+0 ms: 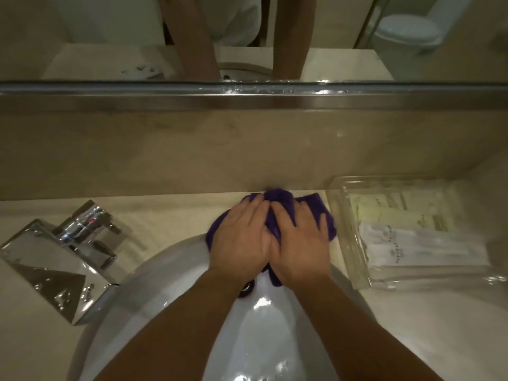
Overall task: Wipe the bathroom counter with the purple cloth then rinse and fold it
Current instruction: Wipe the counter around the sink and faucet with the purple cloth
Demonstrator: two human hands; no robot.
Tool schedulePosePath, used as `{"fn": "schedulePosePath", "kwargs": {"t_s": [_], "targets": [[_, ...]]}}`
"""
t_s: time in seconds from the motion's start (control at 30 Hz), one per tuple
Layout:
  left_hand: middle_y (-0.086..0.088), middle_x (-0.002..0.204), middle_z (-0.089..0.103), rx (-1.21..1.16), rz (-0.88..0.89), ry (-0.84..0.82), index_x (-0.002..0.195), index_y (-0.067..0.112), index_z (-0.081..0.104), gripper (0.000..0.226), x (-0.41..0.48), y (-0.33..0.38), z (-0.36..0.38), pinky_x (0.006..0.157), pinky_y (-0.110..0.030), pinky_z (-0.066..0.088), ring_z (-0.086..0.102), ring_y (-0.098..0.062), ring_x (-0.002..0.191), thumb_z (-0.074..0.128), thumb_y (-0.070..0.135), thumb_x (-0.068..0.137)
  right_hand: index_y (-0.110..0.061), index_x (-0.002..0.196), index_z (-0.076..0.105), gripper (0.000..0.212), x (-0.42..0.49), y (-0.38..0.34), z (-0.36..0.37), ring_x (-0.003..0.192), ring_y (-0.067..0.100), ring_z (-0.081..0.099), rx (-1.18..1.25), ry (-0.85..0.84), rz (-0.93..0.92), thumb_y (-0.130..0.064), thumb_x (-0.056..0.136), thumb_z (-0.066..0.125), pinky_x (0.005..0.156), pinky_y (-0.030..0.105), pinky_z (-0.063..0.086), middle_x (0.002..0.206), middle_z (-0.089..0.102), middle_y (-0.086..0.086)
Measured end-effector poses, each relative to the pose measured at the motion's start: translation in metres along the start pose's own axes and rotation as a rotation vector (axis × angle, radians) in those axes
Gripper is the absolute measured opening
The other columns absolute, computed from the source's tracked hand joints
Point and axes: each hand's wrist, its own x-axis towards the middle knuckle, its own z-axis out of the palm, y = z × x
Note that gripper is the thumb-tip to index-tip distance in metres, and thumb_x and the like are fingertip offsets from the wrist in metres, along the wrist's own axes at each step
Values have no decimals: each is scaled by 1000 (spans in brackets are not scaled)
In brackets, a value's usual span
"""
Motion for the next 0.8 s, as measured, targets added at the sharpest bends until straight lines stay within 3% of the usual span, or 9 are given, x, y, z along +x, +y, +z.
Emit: {"fn": "schedulePosePath", "kwargs": {"t_s": [0.17, 0.3, 0.4, 0.5, 0.6, 0.7, 0.8], "targets": [[-11, 135, 62, -66, 71, -97, 132, 5, 61, 51, 6, 10, 2, 117, -25, 21, 57, -25, 127, 36, 23, 92, -14, 136, 56, 55, -8, 13, -3, 118, 41, 54, 103, 124, 65, -44, 93, 38, 102, 55, 43, 129, 59, 19], [-5, 149, 50, -52, -2, -135, 143, 14, 51, 55, 1, -13, -10, 119, -31, 24, 45, -19, 137, 33, 30, 94, -16, 137, 54, 54, -2, 4, -1, 122, 38, 53, 60, 80, -9, -45, 92, 45, 106, 54, 41, 133, 56, 18], [-6, 149, 49, -37, -106, -86, 142, 11, 51, 53, -13, -35, -22, 119, -31, 24, 46, -20, 137, 34, 29, 96, -18, 140, 52, 58, 10, -18, 6, 127, 37, 50, 76, 12, -110, -47, 91, 47, 111, 51, 37, 138, 53, 19], [-10, 145, 53, -31, -227, -11, 137, 7, 55, 50, -33, -60, -35, 117, -29, 22, 50, -24, 134, 35, 23, 95, -18, 137, 56, 54, 19, -57, 18, 122, 35, 53, 127, 9, -222, -43, 89, 58, 106, 48, 43, 133, 57, 18], [-11, 140, 58, 33, -340, 103, 132, 6, 61, 47, -50, -79, -45, 112, -32, 31, 56, -25, 128, 37, 20, 94, -20, 135, 56, 49, 24, -91, 24, 118, 28, 53, 187, -42, -324, -42, 91, 56, 105, 41, 44, 130, 58, 11], [-13, 126, 68, 72, -477, 275, 118, 4, 69, 42, -62, -86, -48, 96, -35, 43, 68, -29, 110, 40, 19, 91, -22, 135, 56, 49, 29, -114, 27, 119, 23, 51, 211, -102, -431, -44, 91, 52, 104, 35, 42, 131, 59, 6], [-25, 115, 68, -10, -573, 324, 119, 2, 59, 43, -66, -93, -45, 90, -42, 43, 69, -40, 97, 37, 19, 87, -24, 137, 55, 51, 33, -125, 29, 119, 20, 51, 242, -172, -532, -41, 89, 52, 104, 32, 41, 133, 58, 2]]}}
